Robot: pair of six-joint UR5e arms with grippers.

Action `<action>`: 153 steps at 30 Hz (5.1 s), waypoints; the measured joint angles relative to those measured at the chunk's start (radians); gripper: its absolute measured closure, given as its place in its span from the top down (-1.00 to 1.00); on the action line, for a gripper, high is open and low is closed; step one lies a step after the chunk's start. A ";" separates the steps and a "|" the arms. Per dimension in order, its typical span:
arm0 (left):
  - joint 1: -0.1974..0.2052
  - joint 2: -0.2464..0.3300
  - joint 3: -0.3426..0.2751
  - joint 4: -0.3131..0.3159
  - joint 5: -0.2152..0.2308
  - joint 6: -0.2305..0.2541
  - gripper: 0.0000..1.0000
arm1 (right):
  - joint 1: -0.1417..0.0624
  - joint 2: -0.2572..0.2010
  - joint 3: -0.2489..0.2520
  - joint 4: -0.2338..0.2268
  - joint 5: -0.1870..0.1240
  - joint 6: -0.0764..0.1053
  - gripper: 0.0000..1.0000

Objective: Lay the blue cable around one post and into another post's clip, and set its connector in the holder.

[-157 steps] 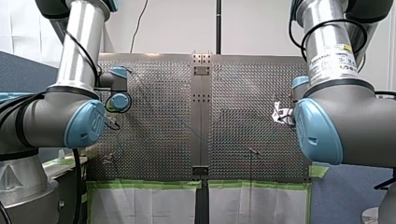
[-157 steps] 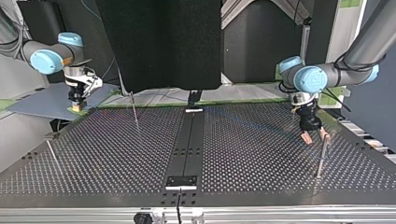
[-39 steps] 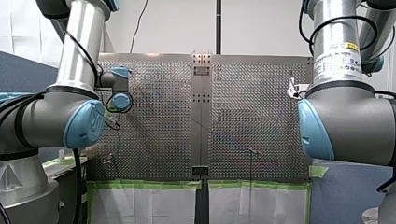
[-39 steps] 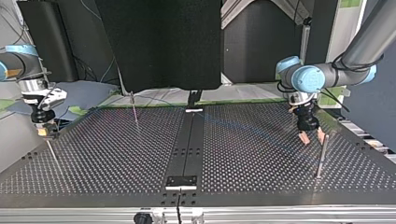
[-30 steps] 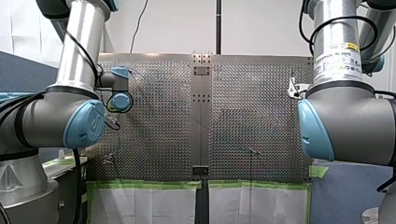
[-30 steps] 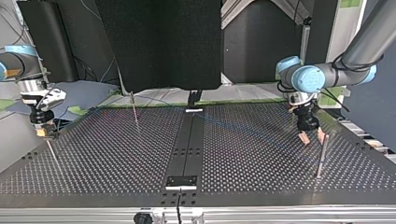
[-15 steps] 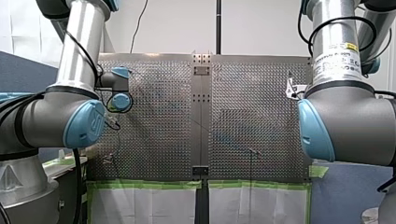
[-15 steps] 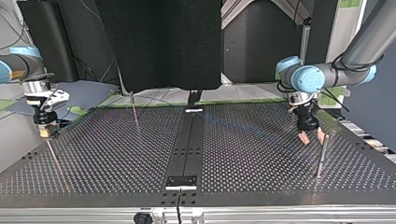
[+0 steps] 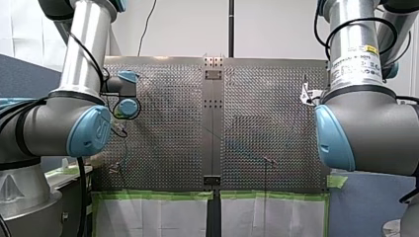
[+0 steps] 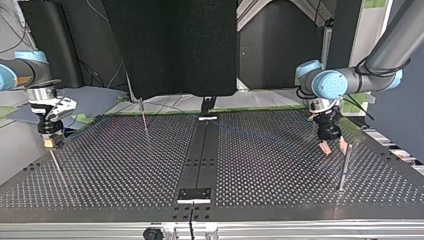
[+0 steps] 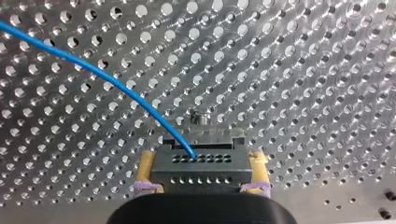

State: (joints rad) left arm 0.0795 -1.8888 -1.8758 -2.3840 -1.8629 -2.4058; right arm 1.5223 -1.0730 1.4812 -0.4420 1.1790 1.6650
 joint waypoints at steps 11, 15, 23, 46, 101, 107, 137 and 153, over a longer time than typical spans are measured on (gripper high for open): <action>0.000 0.000 0.000 0.003 0.000 0.001 1.00 | 0.004 0.003 0.000 -0.013 0.010 0.022 -1.00; 0.000 0.000 0.000 0.003 0.000 0.001 1.00 | 0.004 0.004 0.000 -0.017 0.019 0.028 -1.00; 0.000 0.000 0.000 0.003 0.000 0.001 1.00 | 0.007 0.010 0.000 -0.020 0.037 0.030 -1.00; 0.000 0.000 0.000 0.003 0.000 0.000 1.00 | 0.016 0.021 -0.020 -0.022 0.038 0.031 -1.00; 0.000 0.000 0.000 0.005 0.000 0.004 1.00 | 0.016 0.020 -0.023 0.000 0.050 0.021 0.90; 0.000 0.000 0.000 0.005 0.000 0.005 1.00 | 0.016 0.020 -0.023 0.000 0.050 0.021 0.99; -0.030 0.076 -0.016 -0.140 -0.045 0.004 1.00 | 0.016 0.020 -0.023 0.000 0.050 0.021 0.99; -0.040 0.159 -0.103 -0.128 -0.025 0.015 1.00 | 0.016 0.020 -0.023 0.000 0.050 0.021 0.99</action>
State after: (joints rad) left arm 0.0395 -1.7300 -1.9791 -2.5124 -1.8884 -2.3907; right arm 1.5381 -1.0532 1.4580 -0.4425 1.2294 1.6862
